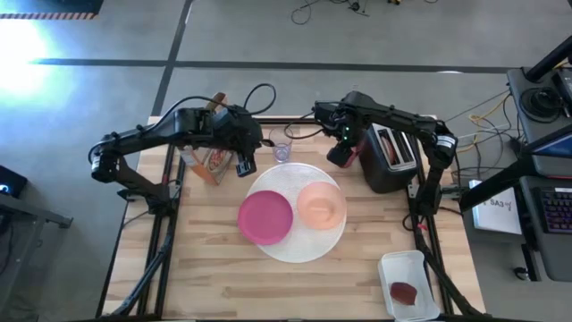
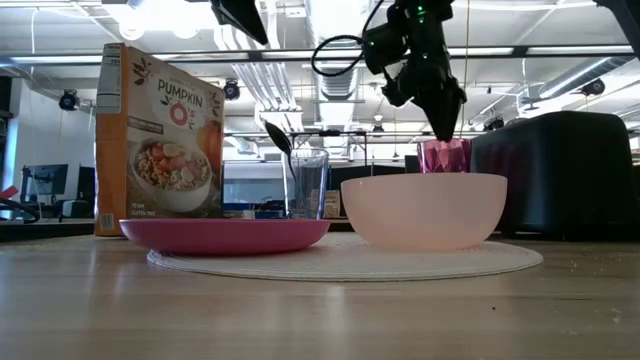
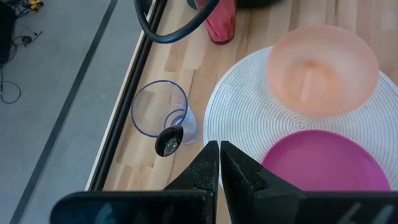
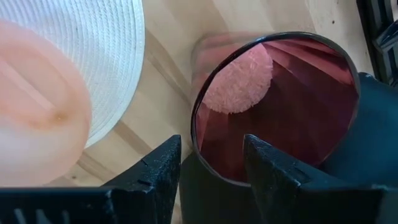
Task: Arrange a breakfast setting
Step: Put the violet glass on the top of the orange bowl on the white place mat
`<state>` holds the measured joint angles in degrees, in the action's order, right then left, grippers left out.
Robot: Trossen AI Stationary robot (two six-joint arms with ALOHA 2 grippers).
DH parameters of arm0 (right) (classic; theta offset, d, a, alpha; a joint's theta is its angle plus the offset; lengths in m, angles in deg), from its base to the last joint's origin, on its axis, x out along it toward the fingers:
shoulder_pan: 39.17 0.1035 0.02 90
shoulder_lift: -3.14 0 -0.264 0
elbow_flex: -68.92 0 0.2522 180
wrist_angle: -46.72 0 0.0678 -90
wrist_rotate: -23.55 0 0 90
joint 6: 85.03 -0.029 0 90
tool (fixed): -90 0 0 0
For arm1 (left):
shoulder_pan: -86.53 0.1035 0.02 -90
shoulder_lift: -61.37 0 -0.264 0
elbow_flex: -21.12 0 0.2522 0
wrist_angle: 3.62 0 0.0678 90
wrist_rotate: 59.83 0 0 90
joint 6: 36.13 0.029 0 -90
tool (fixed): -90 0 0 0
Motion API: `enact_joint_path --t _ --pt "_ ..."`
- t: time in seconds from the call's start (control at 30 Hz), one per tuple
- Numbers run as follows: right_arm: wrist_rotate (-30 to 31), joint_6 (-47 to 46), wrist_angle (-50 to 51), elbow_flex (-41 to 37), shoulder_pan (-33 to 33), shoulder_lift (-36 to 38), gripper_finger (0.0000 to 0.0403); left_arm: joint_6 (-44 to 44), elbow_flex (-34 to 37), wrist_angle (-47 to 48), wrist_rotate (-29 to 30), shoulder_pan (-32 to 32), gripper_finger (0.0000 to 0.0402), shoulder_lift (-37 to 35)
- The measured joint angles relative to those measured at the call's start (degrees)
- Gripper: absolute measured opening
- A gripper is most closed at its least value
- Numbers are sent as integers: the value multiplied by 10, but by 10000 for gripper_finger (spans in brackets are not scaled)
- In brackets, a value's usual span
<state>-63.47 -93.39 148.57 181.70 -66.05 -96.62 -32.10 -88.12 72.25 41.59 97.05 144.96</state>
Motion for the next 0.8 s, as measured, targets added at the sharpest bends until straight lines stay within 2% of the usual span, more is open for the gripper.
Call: enact_joint_path --t 0.33,0.5,0.63,0.8 --pt "0 22 -52 -38 -2 0 164 2 0 0 0 0 0 0" --pt "0 30 -66 -61 -2 -1 151 2 0 0 0 0 0 0" --pt "0 38 -67 -66 -2 -1 117 2 0 0 0 0 0 0" --pt "-4 50 -77 -66 -2 -1 46 1 0 0 0 0 0 0"
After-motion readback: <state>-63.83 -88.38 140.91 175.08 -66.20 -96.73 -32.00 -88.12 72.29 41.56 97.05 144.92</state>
